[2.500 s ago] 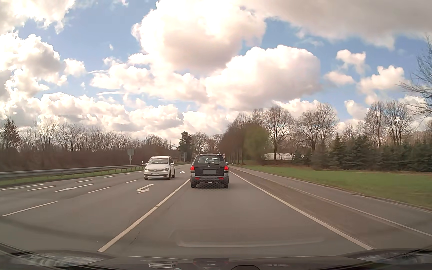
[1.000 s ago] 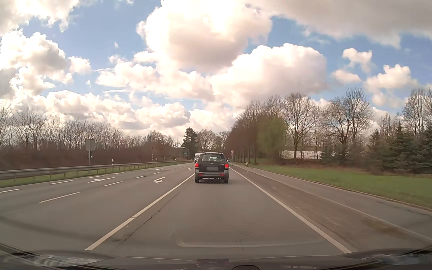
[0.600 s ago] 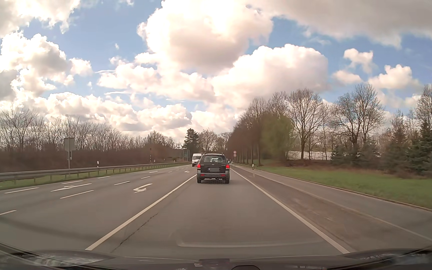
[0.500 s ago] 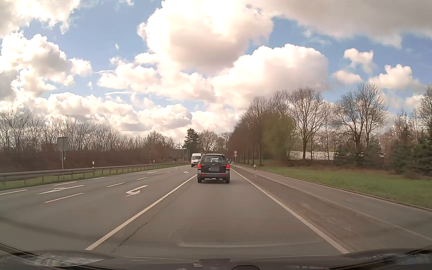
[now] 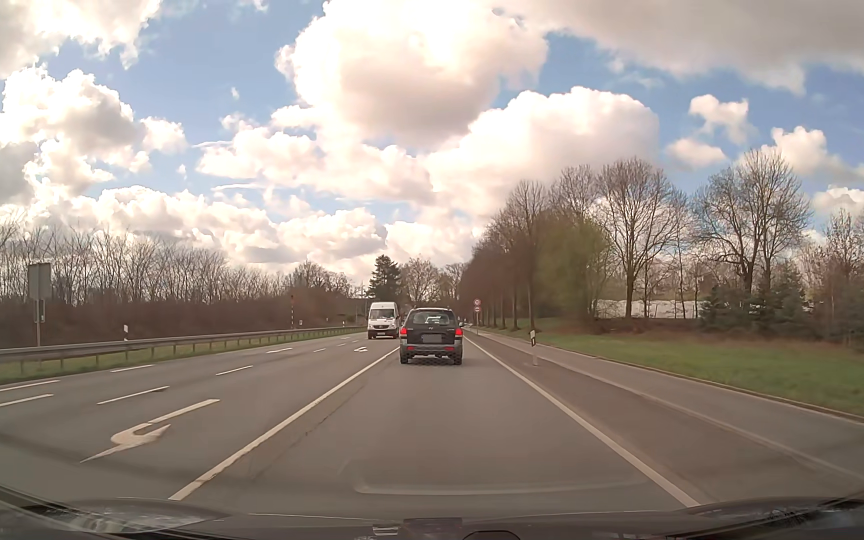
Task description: Follow the waypoints while adhering to traffic rules and regulations
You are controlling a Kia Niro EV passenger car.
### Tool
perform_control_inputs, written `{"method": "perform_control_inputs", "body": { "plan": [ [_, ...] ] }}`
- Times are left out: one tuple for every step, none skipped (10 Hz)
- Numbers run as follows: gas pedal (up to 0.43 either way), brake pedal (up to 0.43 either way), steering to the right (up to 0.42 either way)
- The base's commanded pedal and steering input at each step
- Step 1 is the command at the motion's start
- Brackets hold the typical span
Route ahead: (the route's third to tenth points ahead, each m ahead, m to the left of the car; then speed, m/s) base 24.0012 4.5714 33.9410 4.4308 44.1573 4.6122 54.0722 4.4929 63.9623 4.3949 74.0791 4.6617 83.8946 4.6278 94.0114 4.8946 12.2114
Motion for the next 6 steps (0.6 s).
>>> {"method": "perform_control_inputs", "body": {
  "plan": [
    [0.280, 0.000, -0.005],
    [0.280, 0.000, -0.004],
    [0.280, 0.000, -0.004],
    [0.280, 0.000, -0.004],
    [0.280, 0.000, -0.004],
    [0.280, 0.000, -0.004]
  ]
}}
